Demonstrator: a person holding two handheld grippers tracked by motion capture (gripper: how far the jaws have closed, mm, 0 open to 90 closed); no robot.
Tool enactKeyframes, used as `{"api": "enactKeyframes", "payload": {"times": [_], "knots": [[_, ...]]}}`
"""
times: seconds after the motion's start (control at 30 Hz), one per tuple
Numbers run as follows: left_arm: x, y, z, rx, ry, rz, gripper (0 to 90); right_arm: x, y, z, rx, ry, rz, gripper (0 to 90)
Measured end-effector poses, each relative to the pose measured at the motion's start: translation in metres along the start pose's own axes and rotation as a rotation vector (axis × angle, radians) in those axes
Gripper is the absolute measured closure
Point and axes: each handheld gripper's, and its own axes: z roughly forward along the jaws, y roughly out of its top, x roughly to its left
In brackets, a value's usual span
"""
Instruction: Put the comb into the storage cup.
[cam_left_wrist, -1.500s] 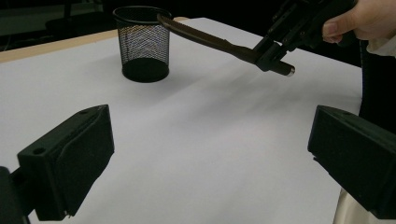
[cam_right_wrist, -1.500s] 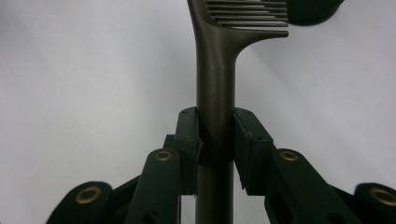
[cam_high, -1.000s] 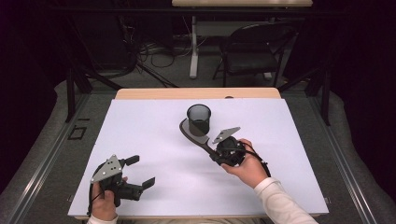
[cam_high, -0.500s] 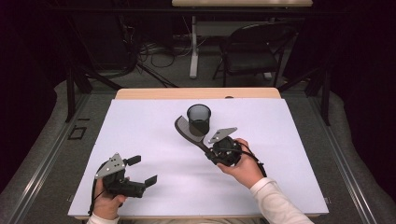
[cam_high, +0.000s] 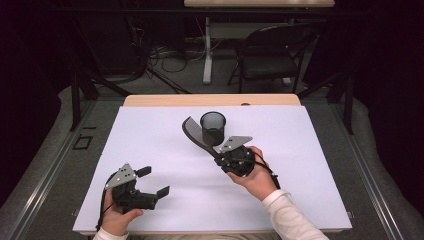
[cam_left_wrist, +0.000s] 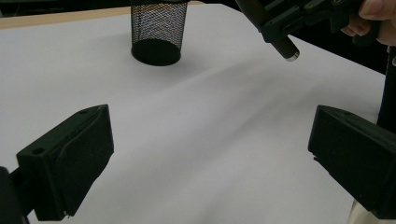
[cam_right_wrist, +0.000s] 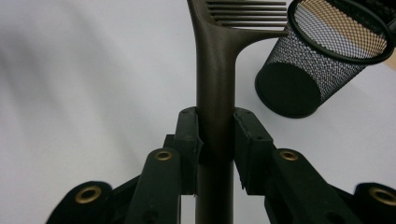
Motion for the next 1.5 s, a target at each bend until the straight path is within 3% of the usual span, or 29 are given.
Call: {"api": "enactKeyframes", "payload": {"times": [0.57, 0.93, 1.1, 1.27, 1.5], "knots": [[0.002, 0.000, -0.002, -0.016, 0.019, -0.003, 0.4, 0.001, 0.001, -0.004, -0.153, -0.013, 0.004, 73.0], [0.003, 0.005, 0.004, -0.019, 0.022, -0.006, 0.6, 0.007, -0.005, 0.000, -0.181, 0.006, -0.001, 73.0], [0.002, 0.015, 0.007, -0.027, 0.014, -0.022, 0.6, 0.008, -0.006, -0.001, -0.198, 0.007, -0.002, 72.9], [0.000, 0.028, 0.011, -0.024, 0.011, -0.009, 1.0, 0.009, -0.007, -0.002, -0.205, 0.002, 0.000, 72.9], [0.001, 0.049, 0.018, -0.028, 0.005, -0.024, 7.0, 0.007, -0.009, -0.004, -0.208, -0.002, 0.009, 72.9]]}}
